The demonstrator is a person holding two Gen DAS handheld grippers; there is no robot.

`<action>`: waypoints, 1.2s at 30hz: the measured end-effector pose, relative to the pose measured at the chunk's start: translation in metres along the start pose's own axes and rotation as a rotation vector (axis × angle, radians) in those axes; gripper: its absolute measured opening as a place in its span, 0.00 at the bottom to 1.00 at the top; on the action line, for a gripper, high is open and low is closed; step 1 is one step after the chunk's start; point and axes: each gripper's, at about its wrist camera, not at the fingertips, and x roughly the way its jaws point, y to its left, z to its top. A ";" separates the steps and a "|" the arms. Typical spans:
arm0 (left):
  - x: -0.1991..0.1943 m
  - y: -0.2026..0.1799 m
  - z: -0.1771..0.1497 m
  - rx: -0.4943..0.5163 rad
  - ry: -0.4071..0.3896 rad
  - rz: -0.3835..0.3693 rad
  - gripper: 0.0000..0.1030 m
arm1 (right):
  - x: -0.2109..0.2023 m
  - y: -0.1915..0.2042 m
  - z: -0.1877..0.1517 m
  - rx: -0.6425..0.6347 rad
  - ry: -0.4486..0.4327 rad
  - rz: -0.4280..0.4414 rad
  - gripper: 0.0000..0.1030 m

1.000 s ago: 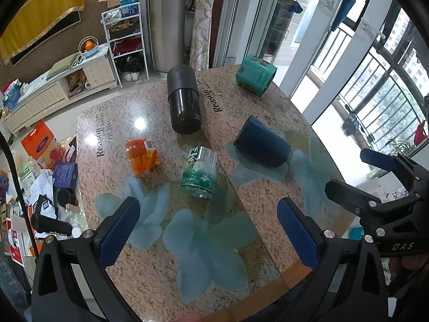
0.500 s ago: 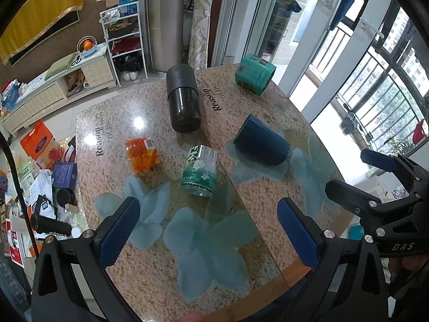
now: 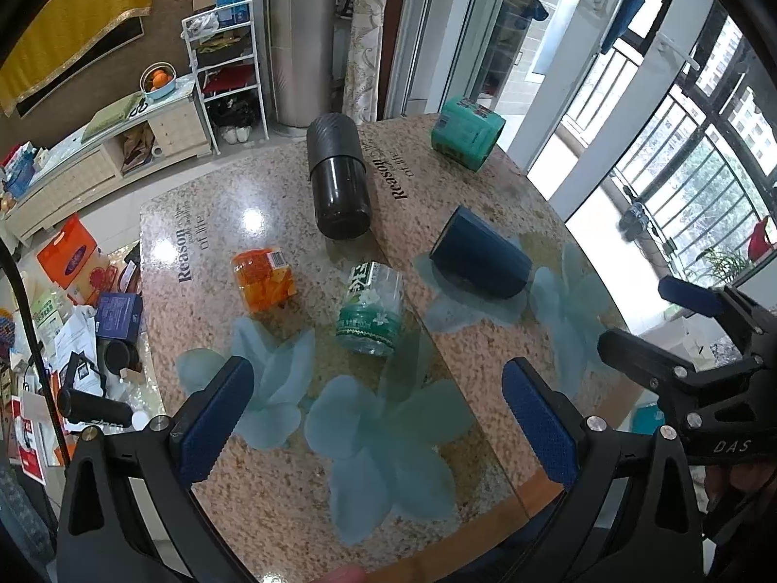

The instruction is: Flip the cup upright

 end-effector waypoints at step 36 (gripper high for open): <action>0.158 0.016 0.167 -0.026 0.246 0.077 1.00 | 0.088 -0.066 0.042 -0.054 0.235 0.121 1.00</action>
